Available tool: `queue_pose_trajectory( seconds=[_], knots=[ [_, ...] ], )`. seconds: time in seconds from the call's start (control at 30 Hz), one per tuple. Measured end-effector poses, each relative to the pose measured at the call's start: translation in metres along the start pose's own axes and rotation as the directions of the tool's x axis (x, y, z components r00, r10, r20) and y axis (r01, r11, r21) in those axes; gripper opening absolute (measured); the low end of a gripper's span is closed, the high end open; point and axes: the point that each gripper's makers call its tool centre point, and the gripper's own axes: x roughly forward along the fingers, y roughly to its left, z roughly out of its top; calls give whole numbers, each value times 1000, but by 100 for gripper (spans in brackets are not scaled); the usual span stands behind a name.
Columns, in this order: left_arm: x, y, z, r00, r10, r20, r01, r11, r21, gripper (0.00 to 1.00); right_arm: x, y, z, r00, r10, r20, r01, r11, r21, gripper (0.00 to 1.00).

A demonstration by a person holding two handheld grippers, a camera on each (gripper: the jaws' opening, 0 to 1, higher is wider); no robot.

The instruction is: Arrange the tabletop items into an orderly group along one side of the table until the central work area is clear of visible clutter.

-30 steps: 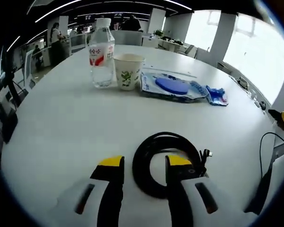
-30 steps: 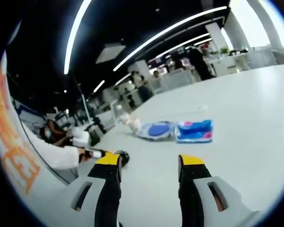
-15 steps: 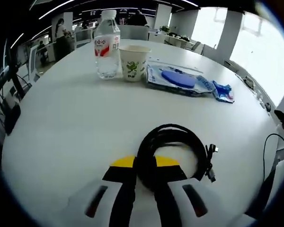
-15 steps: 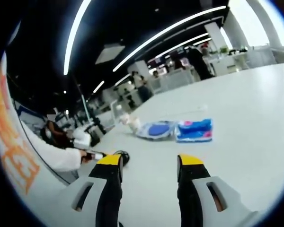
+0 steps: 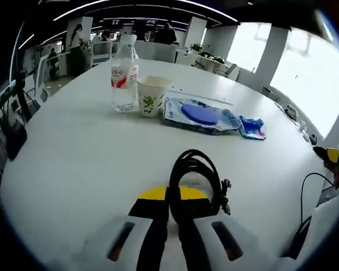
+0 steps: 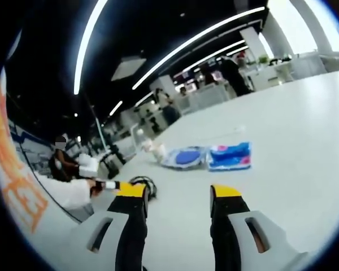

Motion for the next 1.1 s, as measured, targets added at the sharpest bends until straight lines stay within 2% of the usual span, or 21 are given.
queue_pose_trajectory(
  seconds=[0.1, 0.23, 0.37, 0.47, 0.53, 0.6, 0.67, 0.7, 0.73, 0.77, 0.8, 0.87, 1.0, 1.07, 1.1],
  knots=[
    [-9, -15, 14, 999, -22, 35, 19, 996, 92, 0, 1, 2, 0, 1000, 11, 0, -11, 1000, -2, 42],
    [-23, -36, 36, 992, -69, 105, 51, 986, 162, 0, 3, 8, -1, 999, 36, -5, -36, 999, 2, 44],
    [-43, -66, 65, 968, -165, 188, 128, 972, 195, 0, 7, 17, -4, 996, 84, -26, -84, 996, 25, 50],
    [-55, -86, 82, 950, -224, 218, 169, 955, 244, 1, 12, 24, -6, 991, 123, -52, -121, 992, 32, 53],
    [-59, -94, 89, 948, -237, 214, 179, 949, 258, 1, 16, 30, -7, 985, 160, -67, -155, 985, 77, 56],
    [-61, -103, 97, 943, -250, 220, 189, 946, 265, 1, 23, 37, -1, 980, 196, -45, -186, 967, 174, 58],
    [-65, -116, 106, 930, -280, 237, 214, 939, 269, 1, 31, 43, 8, 976, 219, 4, -212, 942, 259, 60],
    [-66, -122, 109, 922, -296, 249, 230, 937, 262, 1, 34, 45, 9, 975, 221, 10, -215, 935, 284, 60],
    [-68, -130, 115, 908, -319, 272, 256, 936, 244, 1, 39, 47, 8, 974, 225, 1, -216, 935, 281, 59],
    [-70, -135, 118, 900, -332, 284, 271, 934, 233, 1, 40, 47, 8, 974, 224, 0, -215, 936, 278, 58],
    [-71, -139, 120, 893, -343, 292, 284, 932, 227, 1, 45, 54, 9, 972, 234, 6, -225, 928, 298, 56],
    [-70, -145, 121, 887, -356, 295, 297, 927, 228, 1, 47, 68, 12, 956, 294, 16, -281, 895, 346, 57],
    [-69, -155, 121, 877, -379, 296, 320, 919, 228, 1, 51, 72, 13, 955, 297, 25, -285, 887, 362, 56],
    [-71, -161, 121, 867, -398, 300, 352, 915, 198, 1, 54, 72, 13, 958, 287, 32, -274, 871, 407, 56],
    [-70, -162, 121, 867, -398, 299, 351, 915, 199, 1, 56, 71, 12, 961, 275, 38, -264, 860, 438, 56]
  ],
)
